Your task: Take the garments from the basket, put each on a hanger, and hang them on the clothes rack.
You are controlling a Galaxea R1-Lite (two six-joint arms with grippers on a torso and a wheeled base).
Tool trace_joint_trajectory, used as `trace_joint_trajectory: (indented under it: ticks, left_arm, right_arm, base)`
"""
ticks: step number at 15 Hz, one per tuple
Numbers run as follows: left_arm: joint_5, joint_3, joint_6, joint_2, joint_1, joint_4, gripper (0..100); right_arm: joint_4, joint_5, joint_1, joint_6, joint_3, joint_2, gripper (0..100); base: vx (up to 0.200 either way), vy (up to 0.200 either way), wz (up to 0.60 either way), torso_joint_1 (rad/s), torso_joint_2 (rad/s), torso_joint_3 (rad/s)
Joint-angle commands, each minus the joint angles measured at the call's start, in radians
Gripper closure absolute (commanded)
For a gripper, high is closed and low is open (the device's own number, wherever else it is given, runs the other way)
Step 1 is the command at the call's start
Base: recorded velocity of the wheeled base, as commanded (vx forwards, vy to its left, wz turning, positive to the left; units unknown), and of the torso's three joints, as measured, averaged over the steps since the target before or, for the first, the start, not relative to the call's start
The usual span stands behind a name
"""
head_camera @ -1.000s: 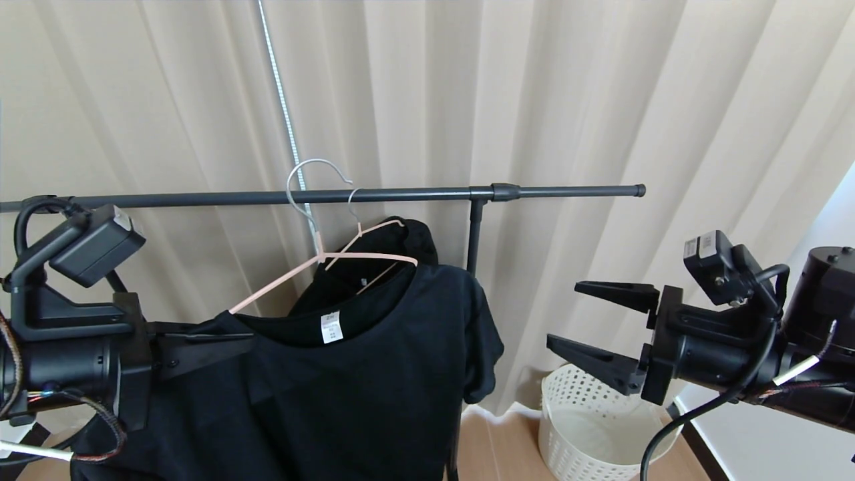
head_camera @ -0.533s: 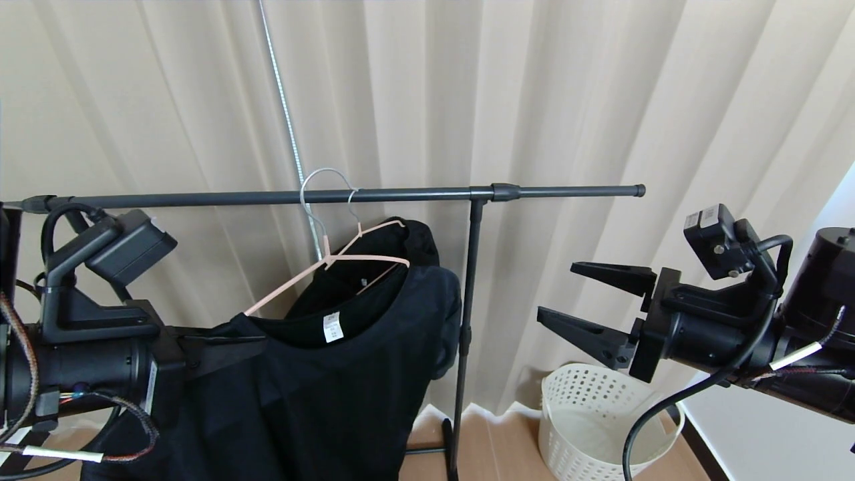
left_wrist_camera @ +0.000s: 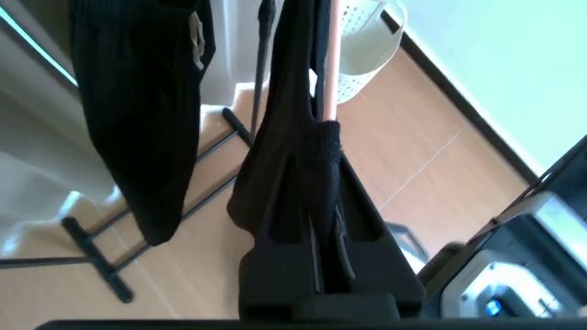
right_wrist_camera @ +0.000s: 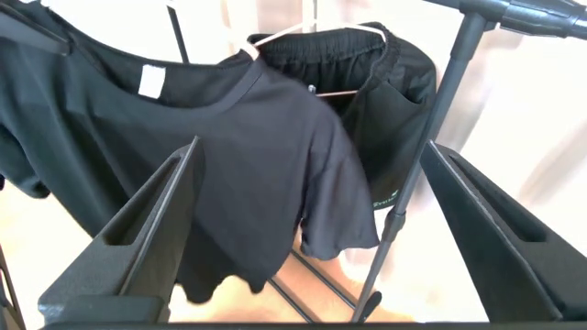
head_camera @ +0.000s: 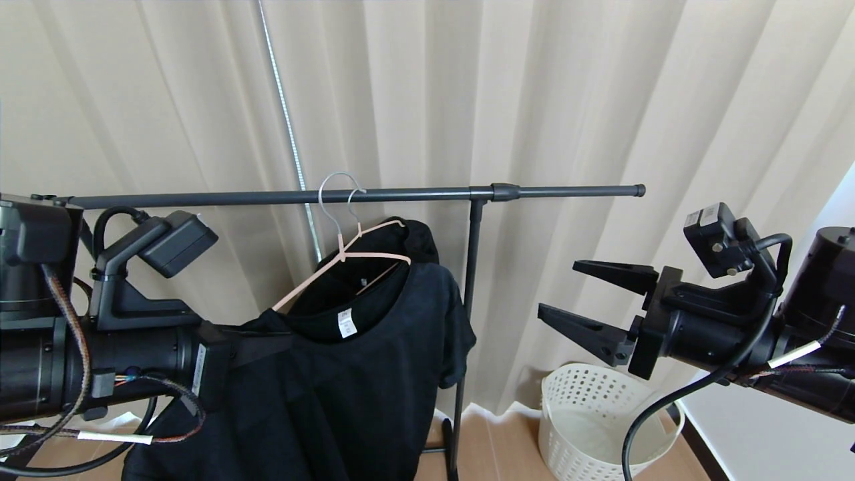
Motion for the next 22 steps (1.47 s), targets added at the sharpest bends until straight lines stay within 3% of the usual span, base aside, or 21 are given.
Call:
trace_joint_trajectory:
  ticks: [1, 10, 15, 19, 22]
  left_arm:
    - [0.005, -0.004, -0.014, 0.024, -0.016, -0.007, 100]
    - [0.032, -0.019, -0.057, 0.186, -0.027, -0.146, 100]
    - [0.14, -0.154, -0.165, 0.352, -0.059, -0.203, 100]
    - [0.239, -0.27, -0.18, 0.47, -0.075, -0.203, 100]
    - [0.243, -0.336, -0.18, 0.527, -0.075, -0.203, 100]
  right_arm:
    - [0.0, 0.001, 0.001, 0.0, 0.002, 0.006, 0]
    - [0.0, 0.001, -0.001, 0.002, 0.003, 0.01, 0]
    - [-0.004, -0.001, -0.001, 0.0, 0.003, 0.025, 0]
    - [-0.004, -0.001, -0.002, -0.002, -0.003, 0.036, 0]
    - [-0.005, -0.001, -0.002, -0.003, -0.004, 0.033, 0]
  base:
    - [0.0, 0.0, 0.0, 0.0, 0.0, 0.0]
    - [0.0, 0.0, 0.0, 0.0, 0.0, 0.0]
    - [0.0, 0.0, 0.0, 0.0, 0.0, 0.0]
    - [0.0, 0.0, 0.0, 0.0, 0.0, 0.0]
    - [0.0, 0.0, 0.0, 0.0, 0.0, 0.0]
